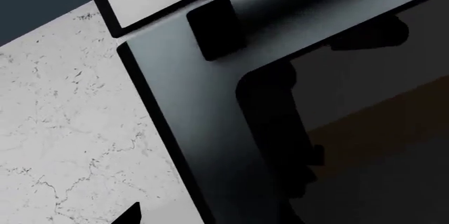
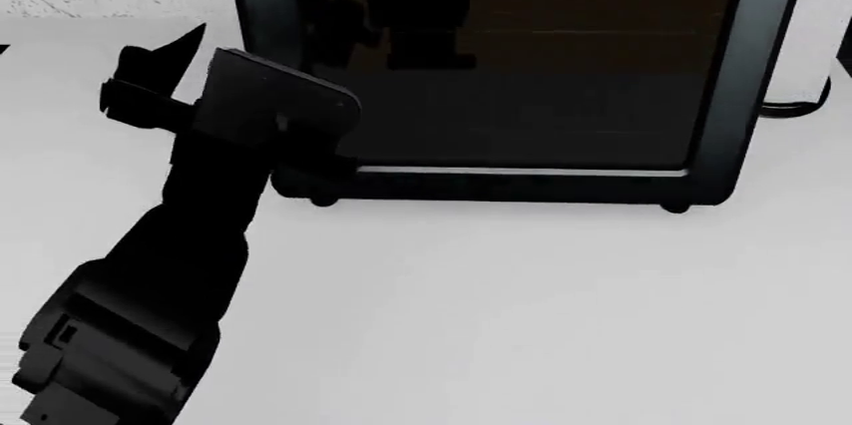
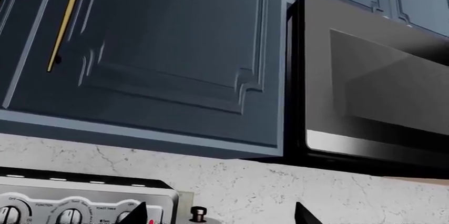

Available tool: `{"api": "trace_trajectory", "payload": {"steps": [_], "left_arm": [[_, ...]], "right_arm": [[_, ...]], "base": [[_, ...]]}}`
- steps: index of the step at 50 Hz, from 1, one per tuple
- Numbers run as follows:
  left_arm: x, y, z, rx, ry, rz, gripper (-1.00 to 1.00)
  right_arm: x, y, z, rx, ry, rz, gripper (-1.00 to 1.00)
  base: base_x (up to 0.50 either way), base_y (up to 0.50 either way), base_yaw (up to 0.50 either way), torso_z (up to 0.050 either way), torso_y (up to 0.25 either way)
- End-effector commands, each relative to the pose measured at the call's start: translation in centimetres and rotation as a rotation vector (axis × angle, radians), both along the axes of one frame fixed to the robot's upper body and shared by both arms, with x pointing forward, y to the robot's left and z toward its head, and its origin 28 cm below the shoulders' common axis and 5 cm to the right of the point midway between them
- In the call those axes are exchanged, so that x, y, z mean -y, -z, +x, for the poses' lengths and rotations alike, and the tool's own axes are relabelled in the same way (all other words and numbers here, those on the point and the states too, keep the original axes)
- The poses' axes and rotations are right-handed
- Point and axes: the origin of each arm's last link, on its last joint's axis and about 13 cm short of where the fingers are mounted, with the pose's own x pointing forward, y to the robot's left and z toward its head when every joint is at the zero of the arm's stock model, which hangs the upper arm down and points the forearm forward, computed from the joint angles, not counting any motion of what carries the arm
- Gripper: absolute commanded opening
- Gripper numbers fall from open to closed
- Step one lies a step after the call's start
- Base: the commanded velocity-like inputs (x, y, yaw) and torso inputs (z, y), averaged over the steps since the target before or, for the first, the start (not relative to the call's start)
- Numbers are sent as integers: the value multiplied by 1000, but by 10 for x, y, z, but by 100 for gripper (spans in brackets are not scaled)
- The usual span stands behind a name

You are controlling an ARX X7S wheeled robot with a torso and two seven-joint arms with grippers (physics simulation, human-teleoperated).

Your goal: Close the toaster oven door.

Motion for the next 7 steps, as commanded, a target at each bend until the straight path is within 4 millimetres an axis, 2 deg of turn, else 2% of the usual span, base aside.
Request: {"api": "trace_trajectory", "payload": {"steps": [1,7], "left_arm": [[-23,-18,23,-47,-43,107,100],[-23,-20,24,-42,-42,117,100]], "right_arm": [[0,0,-1,7,1,1,100],[1,1,-1,6,0,3,100]], "base": [[48,-8,-21,0,0],[49,-8,-21,3,0]]}}
